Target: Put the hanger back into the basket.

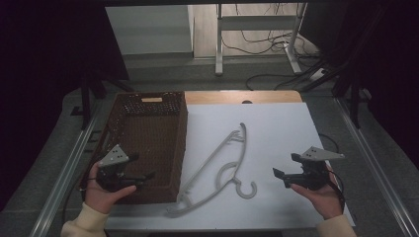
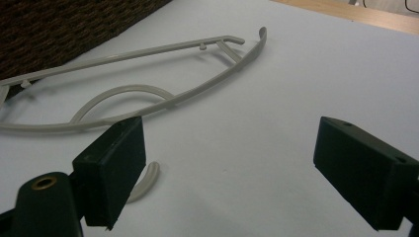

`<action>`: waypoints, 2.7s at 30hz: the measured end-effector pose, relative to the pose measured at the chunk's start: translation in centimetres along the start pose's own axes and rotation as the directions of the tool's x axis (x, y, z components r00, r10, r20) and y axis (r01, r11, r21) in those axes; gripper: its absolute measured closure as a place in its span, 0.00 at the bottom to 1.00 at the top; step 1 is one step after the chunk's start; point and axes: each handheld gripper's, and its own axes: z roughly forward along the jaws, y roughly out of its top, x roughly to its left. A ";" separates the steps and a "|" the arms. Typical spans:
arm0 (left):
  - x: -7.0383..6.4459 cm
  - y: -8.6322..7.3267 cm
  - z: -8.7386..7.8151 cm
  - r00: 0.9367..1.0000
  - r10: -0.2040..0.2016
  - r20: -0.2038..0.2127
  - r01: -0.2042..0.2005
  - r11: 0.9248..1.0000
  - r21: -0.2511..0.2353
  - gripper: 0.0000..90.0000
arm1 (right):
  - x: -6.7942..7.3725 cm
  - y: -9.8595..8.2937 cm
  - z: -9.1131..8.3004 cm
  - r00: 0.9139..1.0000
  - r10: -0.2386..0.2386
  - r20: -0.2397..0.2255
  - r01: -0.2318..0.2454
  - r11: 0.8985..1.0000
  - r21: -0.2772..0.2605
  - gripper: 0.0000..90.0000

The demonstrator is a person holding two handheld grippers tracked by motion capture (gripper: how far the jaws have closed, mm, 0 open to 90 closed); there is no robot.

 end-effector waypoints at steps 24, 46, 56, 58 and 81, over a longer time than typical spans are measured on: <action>-2.0 1.1 -0.4 0.997 0.008 0.080 -0.007 1.000 -0.019 0.21 | 0.7 0.0 0.4 1.000 -0.018 -0.006 0.018 1.000 0.026 0.15; -6.6 4.3 3.1 0.965 0.081 0.251 -0.095 0.994 0.045 0.23 | 1.1 -0.1 0.8 1.000 -0.029 -0.009 0.029 0.998 0.050 0.15; -9.0 5.4 5.5 0.946 0.123 0.301 -0.158 0.983 0.097 0.23 | 1.2 -0.2 1.0 0.999 -0.033 -0.006 0.033 0.998 0.062 0.15; -9.4 5.6 6.1 0.942 0.127 0.311 -0.168 0.980 0.110 0.23 | 1.3 -0.2 1.0 0.999 -0.033 -0.008 0.034 0.997 0.064 0.15; -12.9 5.2 12.8 0.926 0.078 0.370 -0.203 0.928 0.313 0.26 | 1.4 -0.3 1.2 0.999 -0.040 -0.005 0.040 0.996 0.084 0.15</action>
